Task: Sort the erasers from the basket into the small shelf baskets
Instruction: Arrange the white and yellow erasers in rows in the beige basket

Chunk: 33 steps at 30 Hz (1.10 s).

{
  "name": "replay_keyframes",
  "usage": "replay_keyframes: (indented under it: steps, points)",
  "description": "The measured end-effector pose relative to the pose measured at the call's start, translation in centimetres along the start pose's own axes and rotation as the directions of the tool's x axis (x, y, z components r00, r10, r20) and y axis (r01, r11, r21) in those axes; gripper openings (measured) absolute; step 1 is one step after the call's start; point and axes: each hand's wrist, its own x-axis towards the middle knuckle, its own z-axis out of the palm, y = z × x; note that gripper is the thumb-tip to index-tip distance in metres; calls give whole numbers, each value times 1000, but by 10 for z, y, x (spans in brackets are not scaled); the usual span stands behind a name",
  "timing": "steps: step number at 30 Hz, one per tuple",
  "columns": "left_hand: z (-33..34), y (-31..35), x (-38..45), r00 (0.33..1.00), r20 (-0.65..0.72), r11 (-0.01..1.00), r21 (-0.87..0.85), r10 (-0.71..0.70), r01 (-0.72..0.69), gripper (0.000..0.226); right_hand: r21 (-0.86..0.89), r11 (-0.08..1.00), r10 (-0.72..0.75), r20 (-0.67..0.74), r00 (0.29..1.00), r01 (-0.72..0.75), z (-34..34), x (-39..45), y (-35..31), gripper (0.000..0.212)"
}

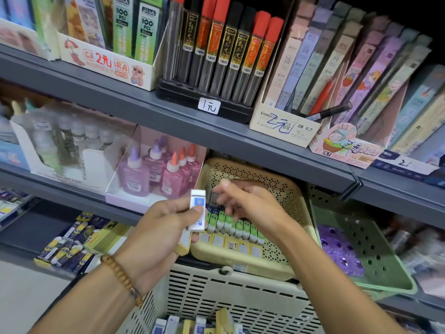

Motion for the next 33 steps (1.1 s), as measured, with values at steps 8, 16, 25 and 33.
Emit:
replay_keyframes:
  steps: [8, 16, 25, 33]
  points:
    - [0, 8, 3, 999, -8, 997, -69, -33, 33, 44, 296, 955, 3, 28, 1000, -11, 15, -4, -14, 2]
    - [-11, 7, 3, 996, -78, 987, -147, 48, -59, 36, 7, 967, 243, -340, 908, -256, -21, 66, 28, 9]
    - [-14, 10, 4, 987, -143, 997, -24, 67, -72, 13, -173, 911, 343, -182, 921, -374, -5, 114, 44, 6]
    - [-10, 7, 2, 977, -196, 994, 87, 82, -66, 10, -93, 988, 100, -233, 967, -125, 0, 64, 11, 11]
